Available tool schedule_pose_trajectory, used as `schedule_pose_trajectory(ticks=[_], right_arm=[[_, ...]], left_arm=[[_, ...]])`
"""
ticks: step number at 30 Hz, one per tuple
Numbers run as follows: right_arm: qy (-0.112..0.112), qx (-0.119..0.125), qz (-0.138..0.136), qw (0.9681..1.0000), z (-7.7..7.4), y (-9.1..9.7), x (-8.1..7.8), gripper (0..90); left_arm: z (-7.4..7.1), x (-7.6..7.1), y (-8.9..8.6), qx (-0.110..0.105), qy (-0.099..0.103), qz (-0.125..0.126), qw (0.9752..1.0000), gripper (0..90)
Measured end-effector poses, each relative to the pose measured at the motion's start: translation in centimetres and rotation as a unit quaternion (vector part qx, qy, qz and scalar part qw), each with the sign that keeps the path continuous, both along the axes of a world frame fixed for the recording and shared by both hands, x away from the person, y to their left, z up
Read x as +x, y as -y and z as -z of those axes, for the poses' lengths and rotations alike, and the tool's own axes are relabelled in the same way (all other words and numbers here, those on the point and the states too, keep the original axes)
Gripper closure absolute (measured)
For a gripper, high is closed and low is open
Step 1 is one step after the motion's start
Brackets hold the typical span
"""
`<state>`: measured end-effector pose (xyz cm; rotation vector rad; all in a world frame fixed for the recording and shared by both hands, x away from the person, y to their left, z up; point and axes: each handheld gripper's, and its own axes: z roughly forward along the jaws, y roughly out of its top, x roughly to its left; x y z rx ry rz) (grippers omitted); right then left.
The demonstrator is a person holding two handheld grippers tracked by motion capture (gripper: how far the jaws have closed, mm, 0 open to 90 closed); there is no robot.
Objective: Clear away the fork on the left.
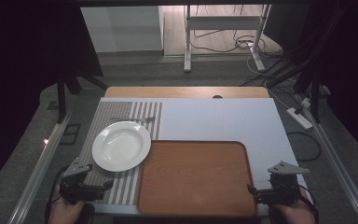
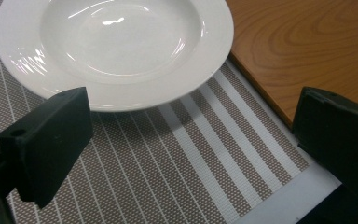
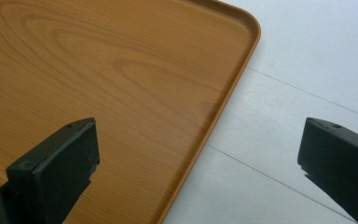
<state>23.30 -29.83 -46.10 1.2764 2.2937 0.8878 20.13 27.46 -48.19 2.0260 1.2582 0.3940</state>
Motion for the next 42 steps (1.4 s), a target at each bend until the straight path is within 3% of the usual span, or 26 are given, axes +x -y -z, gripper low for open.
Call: schedule_pose_trajectory(ticks=[5,13,15,20,26,30,42], right_arm=[[-0.002,-0.001,0.001,1.0000,0.0,0.0,0.0,0.0],[-0.002,-0.002,0.000,1.0000,0.0,0.0,0.0,0.0],[-0.002,-0.003,-0.001,1.0000,0.0,0.0,0.0,0.0],[-0.002,-0.005,-0.002,1.0000,0.1,-0.1,0.0,0.0],[-0.003,-0.007,-0.004,1.0000,0.0,-0.1,0.0,0.0],[-0.004,-0.007,-0.003,1.0000,0.1,-0.1,0.1,0.0],[-0.005,-0.007,-0.003,1.0000,0.1,-0.1,0.1,0.0]], left_arm=[[-0.2,0.5,0.2,-0.011,-0.001,0.006,0.9999,0.0],[0.0,1.8,0.6,-0.006,-0.012,0.017,0.9998,0.0],[0.0,2.3,0.5,-0.013,-0.013,0.025,0.9995,0.0],[-0.2,3.5,0.4,-0.016,-0.017,0.037,0.9990,0.0],[-0.1,5.7,0.1,-0.041,-0.027,0.043,0.9979,0.0],[-0.1,6.7,0.0,-0.046,-0.027,0.045,0.9976,0.0],[-0.5,10.6,0.1,-0.031,-0.036,0.035,0.9982,0.0]])
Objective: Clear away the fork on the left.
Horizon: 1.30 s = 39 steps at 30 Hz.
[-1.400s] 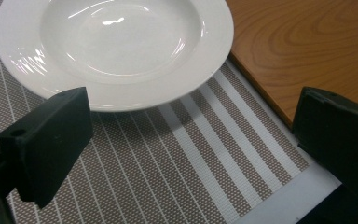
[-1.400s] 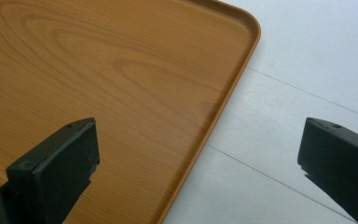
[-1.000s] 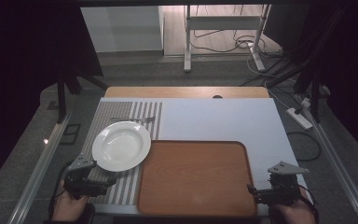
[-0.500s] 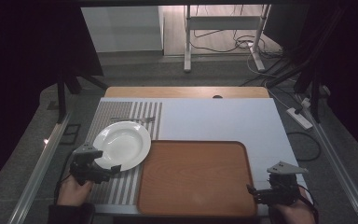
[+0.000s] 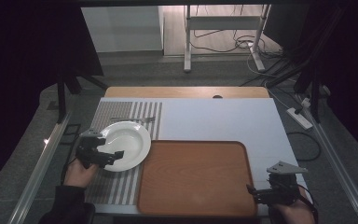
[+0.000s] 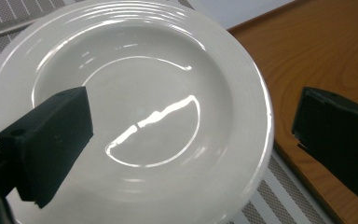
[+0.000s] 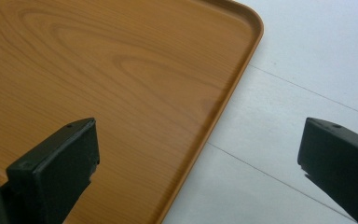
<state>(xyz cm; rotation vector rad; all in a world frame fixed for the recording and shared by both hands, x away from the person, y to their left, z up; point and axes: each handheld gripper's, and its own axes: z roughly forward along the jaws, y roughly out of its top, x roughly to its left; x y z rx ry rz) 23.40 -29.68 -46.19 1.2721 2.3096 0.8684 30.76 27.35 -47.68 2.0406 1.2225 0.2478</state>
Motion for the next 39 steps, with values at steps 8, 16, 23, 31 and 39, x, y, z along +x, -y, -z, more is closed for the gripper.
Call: schedule_pose_trajectory(ticks=[8,16,23,31,39], right_arm=[[-0.001,0.002,0.000,1.0000,0.0,0.0,0.0,0.0],[-0.002,0.000,0.000,1.0000,0.0,0.0,0.0,0.0],[-0.001,0.001,-0.001,1.0000,0.0,0.0,0.0,0.0],[-0.002,0.000,-0.002,1.0000,0.0,0.0,0.1,0.0],[-0.003,0.000,-0.003,1.0000,0.0,0.0,0.1,0.0]], left_arm=[[0.3,2.6,0.6,0.004,-0.010,-0.004,0.9999,0.0],[0.2,5.0,1.2,0.000,-0.017,-0.005,0.9998,0.0],[0.3,7.1,1.9,0.017,-0.024,-0.009,0.9995,0.1],[0.6,9.3,2.0,0.022,-0.031,-0.014,0.9992,1.5],[1.1,11.3,1.9,0.033,-0.032,-0.014,0.9989,0.0]])
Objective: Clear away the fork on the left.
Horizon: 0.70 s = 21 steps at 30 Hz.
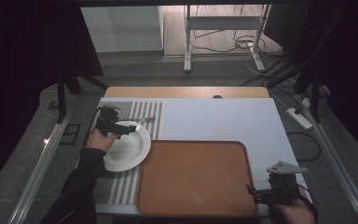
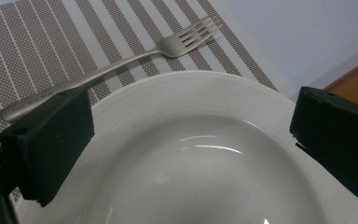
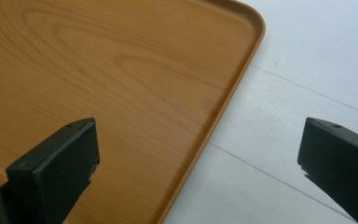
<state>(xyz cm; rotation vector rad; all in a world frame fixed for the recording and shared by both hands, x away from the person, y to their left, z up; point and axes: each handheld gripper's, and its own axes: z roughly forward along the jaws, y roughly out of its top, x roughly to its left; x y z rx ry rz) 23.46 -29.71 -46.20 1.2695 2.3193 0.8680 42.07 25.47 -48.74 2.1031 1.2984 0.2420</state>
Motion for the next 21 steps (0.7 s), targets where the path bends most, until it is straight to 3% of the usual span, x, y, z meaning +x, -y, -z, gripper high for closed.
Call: schedule_pose_trajectory(ticks=[7,13,16,21], right_arm=[[0.000,-0.001,0.000,1.0000,0.0,0.0,0.0,0.0],[-0.001,-0.001,-0.001,1.0000,0.0,0.0,0.0,0.0],[-0.001,-0.001,0.000,1.0000,0.0,0.0,0.0,0.0],[-0.001,0.000,-0.001,1.0000,0.0,0.0,0.0,0.0]], left_arm=[[0.7,1.8,0.1,0.012,-0.007,-0.007,0.9999,0.0],[1.0,3.3,0.0,0.010,-0.016,-0.013,0.9997,0.3],[1.1,3.9,0.0,0.019,-0.016,-0.021,0.9995,4.4],[1.0,4.8,-0.3,0.028,-0.021,-0.016,0.9993,19.8]])
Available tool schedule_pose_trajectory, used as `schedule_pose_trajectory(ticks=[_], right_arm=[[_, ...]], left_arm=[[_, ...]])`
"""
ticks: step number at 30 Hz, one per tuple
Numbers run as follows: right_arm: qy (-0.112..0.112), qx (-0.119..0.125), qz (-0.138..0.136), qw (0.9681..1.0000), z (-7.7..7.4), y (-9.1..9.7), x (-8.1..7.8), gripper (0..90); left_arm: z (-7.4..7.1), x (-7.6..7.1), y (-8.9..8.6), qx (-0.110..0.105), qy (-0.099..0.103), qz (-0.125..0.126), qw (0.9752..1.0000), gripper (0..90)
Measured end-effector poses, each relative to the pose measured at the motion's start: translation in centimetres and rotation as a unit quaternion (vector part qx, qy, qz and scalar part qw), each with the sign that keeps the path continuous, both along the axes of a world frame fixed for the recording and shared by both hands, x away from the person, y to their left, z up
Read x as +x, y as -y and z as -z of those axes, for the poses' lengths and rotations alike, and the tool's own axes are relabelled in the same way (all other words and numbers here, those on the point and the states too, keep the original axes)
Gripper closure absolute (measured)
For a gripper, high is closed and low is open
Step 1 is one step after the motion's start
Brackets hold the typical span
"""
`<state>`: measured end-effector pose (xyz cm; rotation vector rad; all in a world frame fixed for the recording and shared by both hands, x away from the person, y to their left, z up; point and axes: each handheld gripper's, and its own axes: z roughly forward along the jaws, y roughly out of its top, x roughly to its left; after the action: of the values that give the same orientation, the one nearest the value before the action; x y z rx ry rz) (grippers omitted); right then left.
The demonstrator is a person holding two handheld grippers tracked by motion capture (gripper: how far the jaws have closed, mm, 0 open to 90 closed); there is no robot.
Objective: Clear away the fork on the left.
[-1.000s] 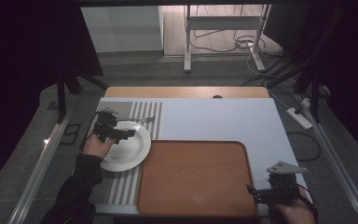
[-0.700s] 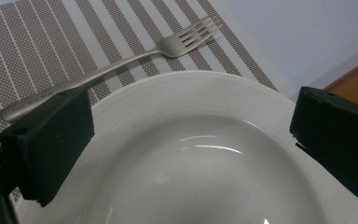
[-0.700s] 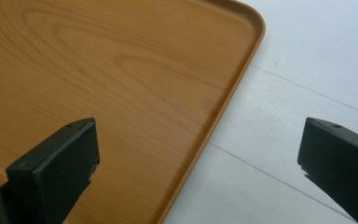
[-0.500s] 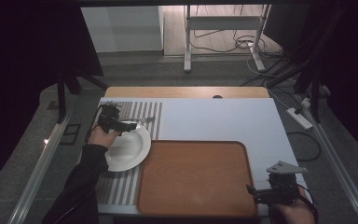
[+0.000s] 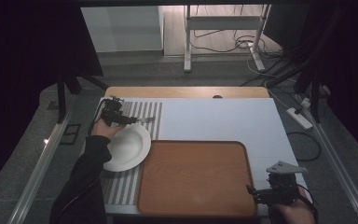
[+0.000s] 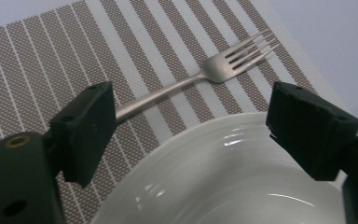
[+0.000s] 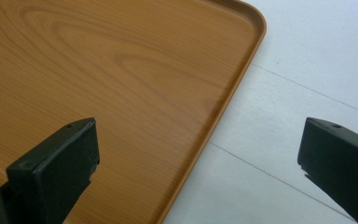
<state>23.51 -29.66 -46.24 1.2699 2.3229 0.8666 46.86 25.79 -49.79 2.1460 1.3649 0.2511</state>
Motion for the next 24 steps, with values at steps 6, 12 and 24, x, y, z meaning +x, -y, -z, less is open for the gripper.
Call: schedule_pose_trajectory(ticks=[6,12,24], right_arm=[[0.000,-0.001,-0.001,1.0000,0.0,0.0,0.0,0.0],[-0.002,-0.001,-0.001,1.0000,0.0,0.0,0.0,0.0],[-0.004,-0.001,-0.003,1.0000,0.0,0.0,0.1,0.0]], left_arm=[[0.1,1.1,-1.1,-0.015,-0.012,-0.004,0.9998,57.1],[0.6,2.2,-2.0,0.004,-0.033,-0.012,0.9994,89.3],[2.2,4.3,-4.1,0.047,-0.049,-0.050,0.9964,89.3]])
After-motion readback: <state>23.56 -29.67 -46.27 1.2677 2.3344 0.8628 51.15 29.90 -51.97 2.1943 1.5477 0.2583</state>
